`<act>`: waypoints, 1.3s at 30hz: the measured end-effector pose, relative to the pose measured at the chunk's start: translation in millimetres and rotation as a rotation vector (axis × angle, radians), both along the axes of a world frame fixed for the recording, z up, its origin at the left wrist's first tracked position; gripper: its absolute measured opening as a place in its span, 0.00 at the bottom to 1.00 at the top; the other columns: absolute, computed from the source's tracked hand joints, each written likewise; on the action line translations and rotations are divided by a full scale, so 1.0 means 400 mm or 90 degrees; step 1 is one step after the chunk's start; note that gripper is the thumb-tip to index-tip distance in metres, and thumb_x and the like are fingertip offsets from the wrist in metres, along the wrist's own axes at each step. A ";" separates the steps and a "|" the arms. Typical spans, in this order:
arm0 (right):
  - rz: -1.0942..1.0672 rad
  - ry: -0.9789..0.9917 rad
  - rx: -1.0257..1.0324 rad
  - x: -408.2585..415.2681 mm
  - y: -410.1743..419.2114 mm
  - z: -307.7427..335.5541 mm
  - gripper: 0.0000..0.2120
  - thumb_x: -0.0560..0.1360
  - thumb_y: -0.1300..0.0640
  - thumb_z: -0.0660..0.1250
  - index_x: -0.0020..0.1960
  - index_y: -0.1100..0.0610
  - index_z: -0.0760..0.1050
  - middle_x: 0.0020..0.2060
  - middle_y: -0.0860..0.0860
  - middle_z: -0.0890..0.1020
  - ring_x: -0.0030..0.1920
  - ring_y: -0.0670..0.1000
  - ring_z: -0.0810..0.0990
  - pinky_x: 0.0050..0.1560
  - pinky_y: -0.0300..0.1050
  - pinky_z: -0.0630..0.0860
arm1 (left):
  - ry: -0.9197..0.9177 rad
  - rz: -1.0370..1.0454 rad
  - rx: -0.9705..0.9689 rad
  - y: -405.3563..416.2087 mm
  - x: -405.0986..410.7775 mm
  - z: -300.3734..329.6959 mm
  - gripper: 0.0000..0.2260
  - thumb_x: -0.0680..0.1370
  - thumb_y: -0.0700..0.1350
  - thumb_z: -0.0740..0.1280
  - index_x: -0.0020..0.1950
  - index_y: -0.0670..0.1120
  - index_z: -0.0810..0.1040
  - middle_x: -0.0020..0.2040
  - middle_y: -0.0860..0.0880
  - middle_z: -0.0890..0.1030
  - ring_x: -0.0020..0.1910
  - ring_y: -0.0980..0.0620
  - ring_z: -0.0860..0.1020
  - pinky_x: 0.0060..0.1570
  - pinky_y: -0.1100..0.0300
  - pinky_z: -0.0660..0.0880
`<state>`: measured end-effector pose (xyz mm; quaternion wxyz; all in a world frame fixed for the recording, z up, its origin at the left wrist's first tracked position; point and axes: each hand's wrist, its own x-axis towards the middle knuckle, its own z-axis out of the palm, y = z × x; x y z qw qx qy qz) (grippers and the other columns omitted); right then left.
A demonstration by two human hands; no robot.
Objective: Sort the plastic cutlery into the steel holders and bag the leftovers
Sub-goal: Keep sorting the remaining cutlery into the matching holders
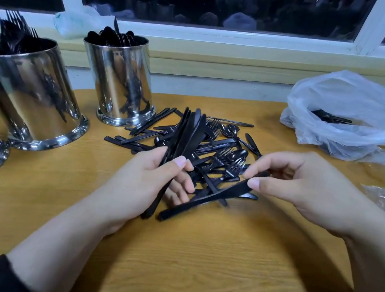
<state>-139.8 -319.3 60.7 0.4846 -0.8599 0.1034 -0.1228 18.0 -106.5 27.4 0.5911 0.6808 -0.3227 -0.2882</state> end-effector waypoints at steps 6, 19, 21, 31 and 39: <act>-0.049 -0.087 0.001 0.047 0.043 -0.029 0.05 0.74 0.57 0.75 0.47 0.48 0.84 0.41 0.48 0.85 0.43 0.54 0.81 0.49 0.49 0.77 | 0.017 -0.116 0.038 0.000 -0.020 -0.007 0.09 0.86 0.48 0.59 0.55 0.48 0.78 0.39 0.43 0.81 0.28 0.47 0.73 0.28 0.57 0.71; -0.102 0.271 -0.277 0.038 -0.013 -0.066 0.08 0.72 0.42 0.75 0.48 0.40 0.79 0.48 0.41 0.77 0.44 0.41 0.76 0.42 0.38 0.69 | 0.057 0.090 -0.038 0.007 0.019 -0.015 0.11 0.84 0.52 0.64 0.56 0.44 0.77 0.33 0.50 0.67 0.26 0.54 0.62 0.25 0.61 0.61; -0.095 0.290 -0.280 0.041 -0.010 -0.064 0.07 0.73 0.43 0.74 0.48 0.41 0.78 0.49 0.40 0.76 0.45 0.42 0.76 0.43 0.40 0.70 | 0.058 0.097 -0.041 0.007 0.020 -0.016 0.11 0.84 0.52 0.64 0.56 0.45 0.77 0.33 0.50 0.68 0.26 0.54 0.62 0.24 0.61 0.62; -0.095 0.257 -0.237 0.035 -0.004 -0.051 0.06 0.74 0.48 0.75 0.44 0.44 0.78 0.36 0.42 0.76 0.33 0.37 0.74 0.32 0.29 0.67 | 0.060 0.104 -0.034 0.004 0.017 -0.014 0.11 0.84 0.51 0.64 0.57 0.44 0.78 0.32 0.51 0.69 0.26 0.54 0.63 0.25 0.61 0.62; -0.103 0.089 -0.022 0.034 -0.010 -0.060 0.04 0.75 0.58 0.75 0.44 0.50 0.84 0.37 0.49 0.83 0.36 0.42 0.77 0.38 0.32 0.71 | 0.062 0.097 -0.027 0.002 0.012 -0.014 0.11 0.84 0.51 0.64 0.55 0.44 0.78 0.33 0.50 0.69 0.26 0.54 0.63 0.25 0.60 0.61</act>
